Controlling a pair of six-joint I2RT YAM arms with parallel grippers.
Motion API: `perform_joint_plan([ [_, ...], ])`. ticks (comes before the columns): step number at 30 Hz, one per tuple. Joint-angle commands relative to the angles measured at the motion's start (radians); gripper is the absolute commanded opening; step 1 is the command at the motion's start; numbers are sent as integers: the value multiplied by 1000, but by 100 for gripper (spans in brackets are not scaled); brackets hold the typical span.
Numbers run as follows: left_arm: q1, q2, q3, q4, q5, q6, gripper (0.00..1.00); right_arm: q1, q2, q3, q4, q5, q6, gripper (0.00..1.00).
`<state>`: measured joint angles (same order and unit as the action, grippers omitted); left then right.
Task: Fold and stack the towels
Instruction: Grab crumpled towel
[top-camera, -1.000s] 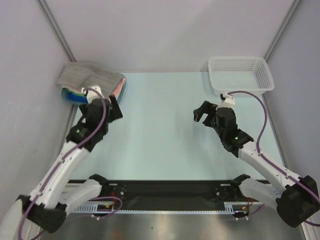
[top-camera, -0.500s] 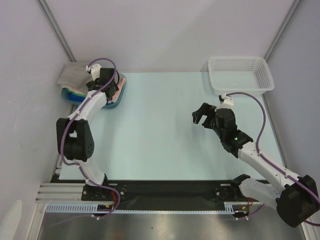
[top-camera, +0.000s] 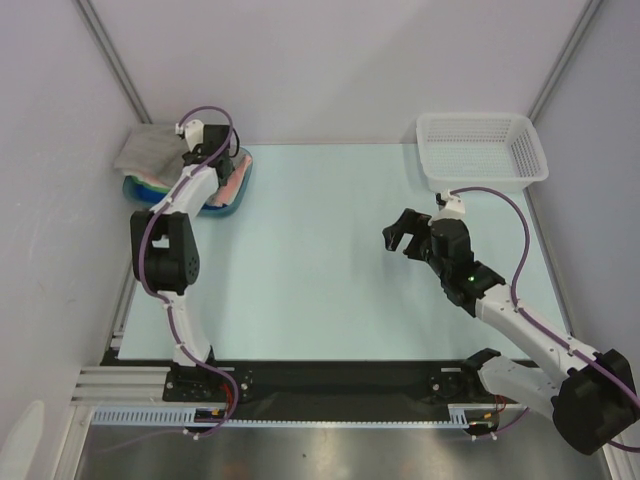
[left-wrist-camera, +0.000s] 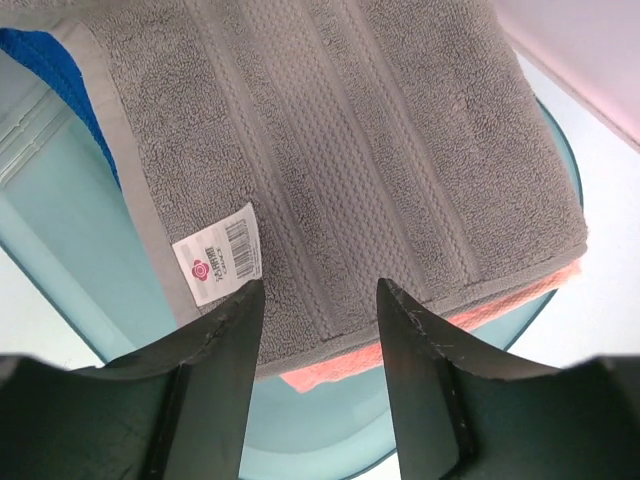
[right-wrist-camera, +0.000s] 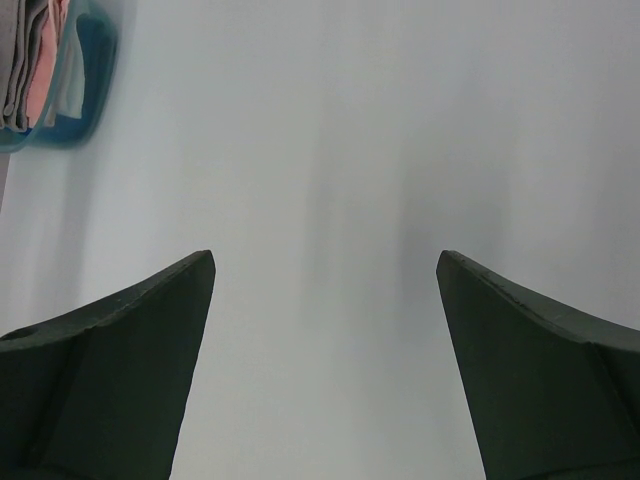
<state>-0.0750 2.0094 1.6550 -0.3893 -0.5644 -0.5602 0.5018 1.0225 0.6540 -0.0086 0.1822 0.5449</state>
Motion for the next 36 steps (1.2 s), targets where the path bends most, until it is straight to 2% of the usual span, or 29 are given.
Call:
perform_joint_plan([
  [1,21,12,45,17,20,-18,54,-5,1,-2,39,-7,-8,100],
  [3,24,15,40,13,24,-23,55,-5,-1,-4,41,-10,-10,100],
  [5,27,11,31,20,21,-26,70,-5,2,-4,44,-10,-10,100],
  [7,29,2,5,42,15,-23,76,-5,4,-7,47,-10,-8,100],
  [12,41,6,-17,52,23,-24,76,-5,19,-7,50,-12,-10,100],
  [16,46,31,-18,50,27,-27,67,-5,28,-7,52,-10,-7,100],
  [17,46,31,-17,52,34,-26,64,-5,30,-7,53,-10,-8,100],
  [18,46,29,-18,52,32,-29,55,-5,34,-7,52,-9,-8,100],
  [23,46,32,-12,73,72,-15,40,-5,44,-2,53,-6,-11,100],
  [27,46,43,-11,84,92,-4,23,-5,48,-2,53,-4,-11,100],
  [28,46,45,-12,84,93,-3,13,-5,50,-1,53,-3,-13,100],
  [30,46,45,-17,83,90,0,0,-5,50,-1,53,-3,-11,100],
  [35,40,-33,-63,125,89,23,0,-5,63,1,56,-7,-11,100],
  [36,37,-87,-75,154,83,43,0,-5,65,4,56,-6,-11,100],
])
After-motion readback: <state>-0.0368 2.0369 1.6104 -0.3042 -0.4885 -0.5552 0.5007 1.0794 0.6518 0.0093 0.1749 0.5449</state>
